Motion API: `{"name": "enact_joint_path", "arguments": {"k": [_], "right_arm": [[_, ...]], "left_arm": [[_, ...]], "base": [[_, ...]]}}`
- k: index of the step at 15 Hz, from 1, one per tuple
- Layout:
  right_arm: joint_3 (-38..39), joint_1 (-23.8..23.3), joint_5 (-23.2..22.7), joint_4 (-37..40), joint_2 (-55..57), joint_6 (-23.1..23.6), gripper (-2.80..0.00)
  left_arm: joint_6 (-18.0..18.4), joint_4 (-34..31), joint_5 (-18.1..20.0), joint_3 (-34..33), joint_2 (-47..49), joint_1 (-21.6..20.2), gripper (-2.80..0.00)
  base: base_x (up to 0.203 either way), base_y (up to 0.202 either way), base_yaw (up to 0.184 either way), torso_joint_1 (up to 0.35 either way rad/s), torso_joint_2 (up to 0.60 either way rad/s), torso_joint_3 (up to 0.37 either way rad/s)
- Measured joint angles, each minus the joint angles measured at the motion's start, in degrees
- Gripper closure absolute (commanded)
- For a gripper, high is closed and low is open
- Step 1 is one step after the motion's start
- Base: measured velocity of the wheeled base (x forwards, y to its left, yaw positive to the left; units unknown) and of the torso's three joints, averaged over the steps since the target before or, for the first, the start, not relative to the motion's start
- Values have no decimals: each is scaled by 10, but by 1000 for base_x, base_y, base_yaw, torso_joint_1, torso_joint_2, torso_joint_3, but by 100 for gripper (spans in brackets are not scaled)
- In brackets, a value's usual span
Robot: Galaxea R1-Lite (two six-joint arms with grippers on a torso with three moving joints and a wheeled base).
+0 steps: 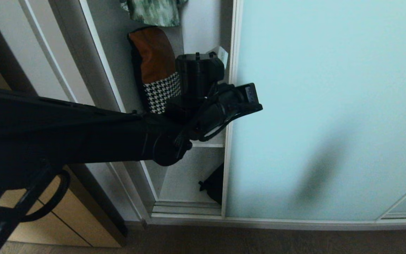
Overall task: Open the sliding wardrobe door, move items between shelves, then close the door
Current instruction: Close the door
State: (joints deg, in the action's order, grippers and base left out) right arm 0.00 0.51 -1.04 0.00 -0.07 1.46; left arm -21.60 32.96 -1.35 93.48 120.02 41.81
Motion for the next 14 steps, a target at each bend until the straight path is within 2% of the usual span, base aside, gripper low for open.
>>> {"name": "enact_joint_path", "arguments": {"k": [6, 11, 14], "right_arm": [[0, 0, 0, 0, 0, 0, 0], [0, 0, 0, 0, 0, 0, 0], [0, 0, 0, 0, 0, 0, 0]], "left_arm": [[-2, 10, -80, 69, 67, 3, 0], [-5, 0, -81, 131, 115, 4, 0], [-11, -6, -81, 141, 132, 4, 0]], "base": [[0, 0, 0, 0, 0, 0], [0, 0, 0, 0, 0, 0], [0, 0, 0, 0, 0, 0]]}}
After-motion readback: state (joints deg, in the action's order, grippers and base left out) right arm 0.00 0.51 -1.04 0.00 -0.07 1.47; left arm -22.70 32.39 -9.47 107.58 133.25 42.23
